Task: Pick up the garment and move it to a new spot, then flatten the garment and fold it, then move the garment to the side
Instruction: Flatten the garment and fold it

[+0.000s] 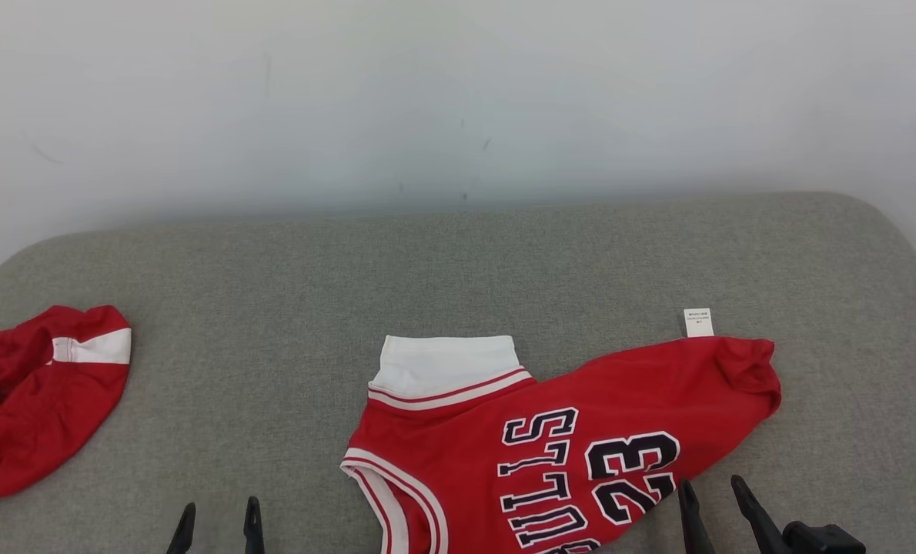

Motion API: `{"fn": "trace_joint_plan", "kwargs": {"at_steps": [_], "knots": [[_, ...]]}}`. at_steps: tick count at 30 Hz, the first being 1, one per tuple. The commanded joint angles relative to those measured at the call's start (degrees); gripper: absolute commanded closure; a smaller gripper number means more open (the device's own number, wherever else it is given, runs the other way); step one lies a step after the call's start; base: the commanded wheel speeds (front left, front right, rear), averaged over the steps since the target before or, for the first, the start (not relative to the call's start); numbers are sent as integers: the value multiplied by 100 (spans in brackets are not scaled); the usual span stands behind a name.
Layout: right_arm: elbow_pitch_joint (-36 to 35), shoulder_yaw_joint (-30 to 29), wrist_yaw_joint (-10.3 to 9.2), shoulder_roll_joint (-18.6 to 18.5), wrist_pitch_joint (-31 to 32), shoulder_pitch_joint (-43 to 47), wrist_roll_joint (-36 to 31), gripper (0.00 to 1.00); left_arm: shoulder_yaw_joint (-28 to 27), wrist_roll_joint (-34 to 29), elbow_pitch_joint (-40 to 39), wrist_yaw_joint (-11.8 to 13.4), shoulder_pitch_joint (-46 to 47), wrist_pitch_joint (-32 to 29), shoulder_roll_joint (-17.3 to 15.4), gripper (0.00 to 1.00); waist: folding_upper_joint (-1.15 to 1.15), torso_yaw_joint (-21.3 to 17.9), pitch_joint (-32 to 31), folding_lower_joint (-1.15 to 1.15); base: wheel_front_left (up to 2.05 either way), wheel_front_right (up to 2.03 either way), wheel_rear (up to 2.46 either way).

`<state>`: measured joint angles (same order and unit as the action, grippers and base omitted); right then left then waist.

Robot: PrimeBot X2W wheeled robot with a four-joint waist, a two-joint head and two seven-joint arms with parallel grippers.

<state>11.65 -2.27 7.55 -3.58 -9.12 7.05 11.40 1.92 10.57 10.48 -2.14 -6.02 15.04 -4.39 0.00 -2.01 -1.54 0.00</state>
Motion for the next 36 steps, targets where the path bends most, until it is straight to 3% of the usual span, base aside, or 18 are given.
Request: {"fn": "trace_joint_plan", "kwargs": {"at_steps": [1, 15, 27, 36], "knots": [[28, 12, -13, -22, 4, -12, -3, 0, -33, -27, 84, -41, -103, 20, 25, 0, 0, 6, 0, 0, 0, 0, 0], [-129, -178, -13, -19, -60, -77, -174, 0, -158, -192, 201, -233, 128, 20, 118, 0, 0, 137, 57, 0, 0, 0, 0], [-760, -335, -13, 6, -117, 47, -452, 0, -187, -196, 107, -222, 267, 20, 146, 0, 0, 85, 96, 0, 0, 0, 0], [-809, -355, -13, 37, 81, 102, -391, 0, -189, -165, 146, -227, 264, 20, 151, 0, 0, 35, 142, 0, 0, 0, 0]]}}
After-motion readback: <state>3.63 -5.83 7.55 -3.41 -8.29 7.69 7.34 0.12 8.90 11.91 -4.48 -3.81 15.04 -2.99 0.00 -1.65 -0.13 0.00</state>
